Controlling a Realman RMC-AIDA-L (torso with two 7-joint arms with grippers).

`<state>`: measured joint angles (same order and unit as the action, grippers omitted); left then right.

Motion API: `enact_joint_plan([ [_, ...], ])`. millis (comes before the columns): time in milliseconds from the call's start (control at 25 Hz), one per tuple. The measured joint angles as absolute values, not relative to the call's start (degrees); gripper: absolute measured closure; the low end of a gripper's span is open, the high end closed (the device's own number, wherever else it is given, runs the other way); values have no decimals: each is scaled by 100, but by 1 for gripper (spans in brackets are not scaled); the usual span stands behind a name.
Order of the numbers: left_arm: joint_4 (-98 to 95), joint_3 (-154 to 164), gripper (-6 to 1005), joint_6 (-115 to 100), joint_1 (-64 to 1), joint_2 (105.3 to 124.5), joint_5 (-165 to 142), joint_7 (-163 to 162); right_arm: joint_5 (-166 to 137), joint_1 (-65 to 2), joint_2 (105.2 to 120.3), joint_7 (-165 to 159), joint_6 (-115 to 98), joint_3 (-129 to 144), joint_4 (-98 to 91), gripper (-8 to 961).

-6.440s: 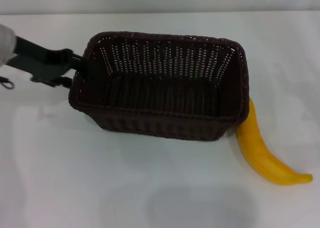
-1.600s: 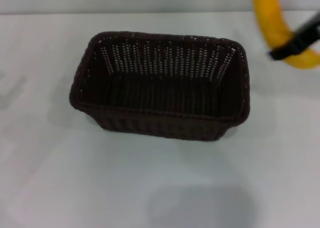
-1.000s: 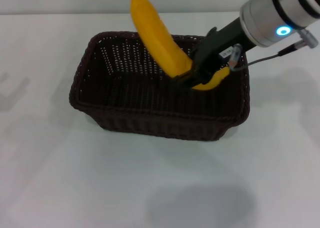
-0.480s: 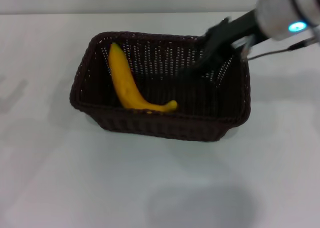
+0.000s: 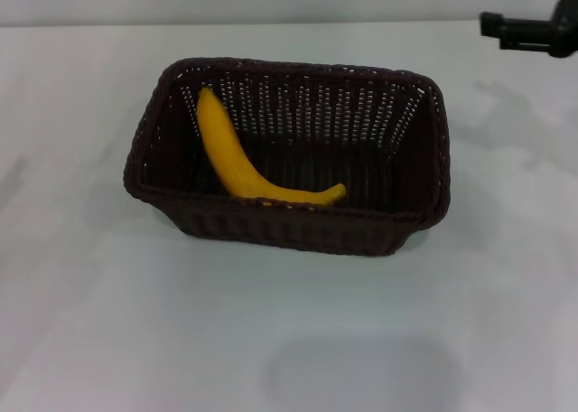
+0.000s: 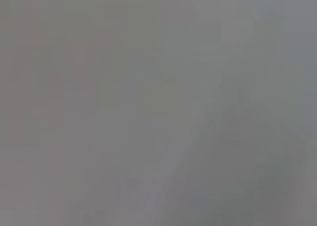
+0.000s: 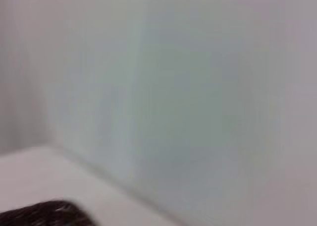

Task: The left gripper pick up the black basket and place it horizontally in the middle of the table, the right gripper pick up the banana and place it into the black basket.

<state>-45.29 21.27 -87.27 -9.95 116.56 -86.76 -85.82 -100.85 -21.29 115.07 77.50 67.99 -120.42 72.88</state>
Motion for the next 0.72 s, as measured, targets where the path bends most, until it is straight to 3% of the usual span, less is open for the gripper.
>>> enact_joint_plan([
  [120, -4296, 1948, 252, -8725, -971, 11643, -8651, -8228, -8746, -1901, 11506, 9419, 6350, -12051, 6117, 107],
  [400, -3508, 1366, 255, -8727, -985, 11771, -8389, -6845, -5927, -2103, 11564, 12813, 6054, -11935, 3641, 109],
  [720, -2507, 1175, 256, -8767, -904, 11887, -7677, -5443, -3252, -2163, 11618, 14818, 6150, -11168, 2469, 108],
])
